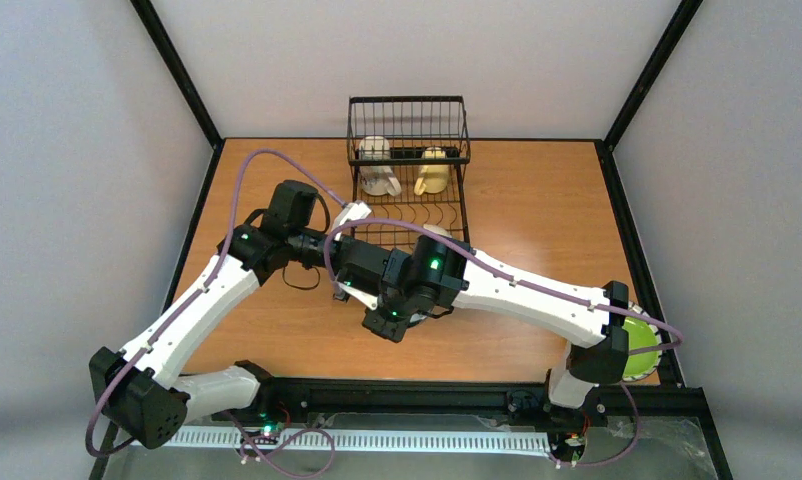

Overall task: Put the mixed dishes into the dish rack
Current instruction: Pass from the right arm to the left

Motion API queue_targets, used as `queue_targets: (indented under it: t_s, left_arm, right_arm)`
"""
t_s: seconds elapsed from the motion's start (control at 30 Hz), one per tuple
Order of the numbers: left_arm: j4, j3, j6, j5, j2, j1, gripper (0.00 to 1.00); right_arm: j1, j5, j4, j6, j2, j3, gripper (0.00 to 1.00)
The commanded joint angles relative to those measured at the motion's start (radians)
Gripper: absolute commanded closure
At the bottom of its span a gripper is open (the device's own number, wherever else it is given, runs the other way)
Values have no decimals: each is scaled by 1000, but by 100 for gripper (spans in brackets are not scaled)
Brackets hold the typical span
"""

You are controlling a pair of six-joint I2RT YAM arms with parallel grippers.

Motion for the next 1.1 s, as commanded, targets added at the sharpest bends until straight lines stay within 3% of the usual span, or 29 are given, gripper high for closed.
queue_targets:
  t_s: [0.0, 0.67, 0.77, 0.87, 1.07]
  left_arm:
    - [-23, -2, 24, 51, -11, -42, 15]
    - [-110, 29, 58, -150, 39, -106, 24]
    - [-121, 32, 68, -170, 58, -106, 43]
    - [-106, 22, 51, -177, 73, -106, 79]
    - [-13, 2, -19, -175, 77, -106, 99]
  right_arm:
    - [-13, 41, 205, -27, 0, 31, 98]
    - [-14, 59, 195, -83, 85, 182, 98]
    - [-13, 67, 193, -83, 86, 187, 98]
    - [-13, 85, 184, -79, 82, 190, 98]
    - [-13, 128, 160, -33, 72, 156, 98]
